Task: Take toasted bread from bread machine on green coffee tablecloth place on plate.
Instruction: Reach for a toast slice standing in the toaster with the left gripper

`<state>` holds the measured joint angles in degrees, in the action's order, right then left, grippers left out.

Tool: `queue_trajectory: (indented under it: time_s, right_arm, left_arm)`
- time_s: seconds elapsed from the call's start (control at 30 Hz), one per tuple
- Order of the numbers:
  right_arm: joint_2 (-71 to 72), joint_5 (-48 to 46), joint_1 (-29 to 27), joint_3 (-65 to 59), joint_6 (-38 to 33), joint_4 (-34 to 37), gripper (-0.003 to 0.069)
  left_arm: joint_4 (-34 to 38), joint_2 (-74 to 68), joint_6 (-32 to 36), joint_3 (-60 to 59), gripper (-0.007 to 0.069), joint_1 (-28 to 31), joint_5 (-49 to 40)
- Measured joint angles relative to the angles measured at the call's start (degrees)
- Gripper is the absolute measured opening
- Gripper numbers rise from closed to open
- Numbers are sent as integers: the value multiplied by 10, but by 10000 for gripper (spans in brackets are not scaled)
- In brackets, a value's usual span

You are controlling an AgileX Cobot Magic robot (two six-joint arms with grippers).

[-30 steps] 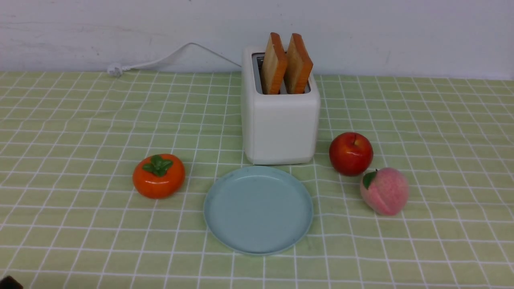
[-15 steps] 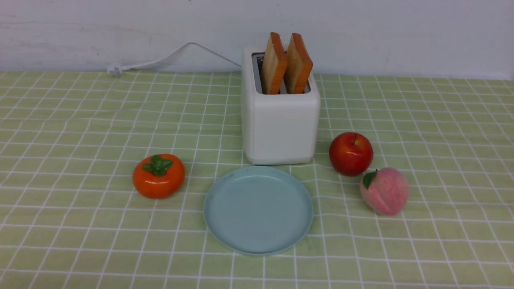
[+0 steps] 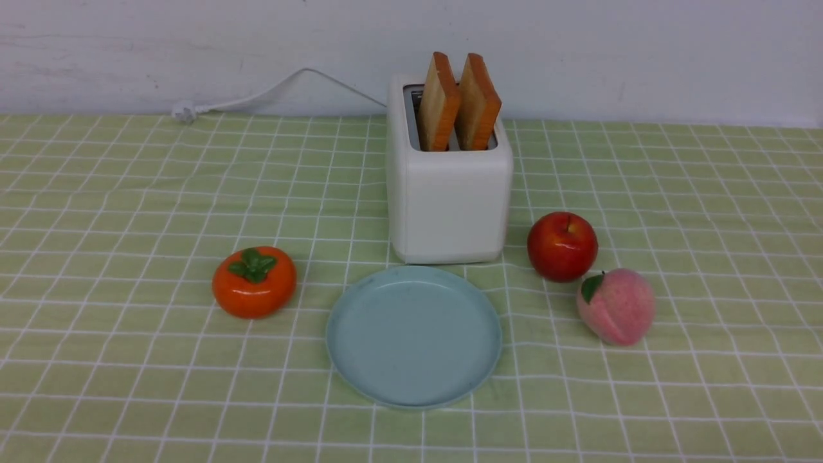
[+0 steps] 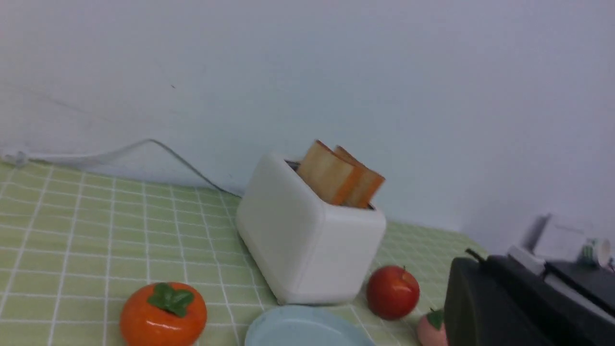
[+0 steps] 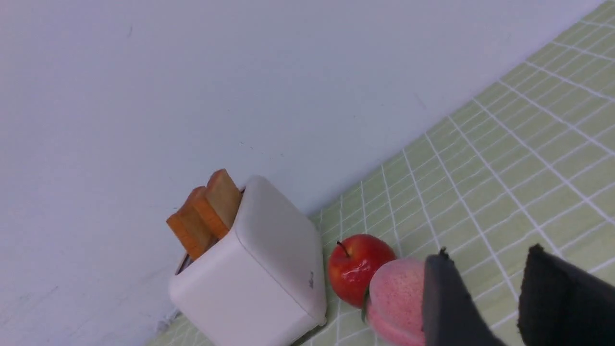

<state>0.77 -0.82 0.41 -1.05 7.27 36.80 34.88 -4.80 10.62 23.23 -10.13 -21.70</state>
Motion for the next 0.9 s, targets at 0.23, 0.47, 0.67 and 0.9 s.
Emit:
queue_trajectory:
  time_s: [0.23, 0.47, 0.67, 0.9]
  right_arm:
    - [-47, -196, 0, 160, -88, -65, 121]
    - [-167, -379, 0, 318, -172, -92, 46]
    - [-187, -376, 0, 340, -240, -95, 47]
    - [-187, -360, 3, 341, -323, -21, 52]
  left_arm:
    - [-10, -186, 28, 12, -13, -43, 70]
    - [5, -402, 81, 112, -13, -44, 100]
    - [28, -522, 140, 184, -13, -152, 221]
    - [37, -684, 188, 223, -8, -308, 488]
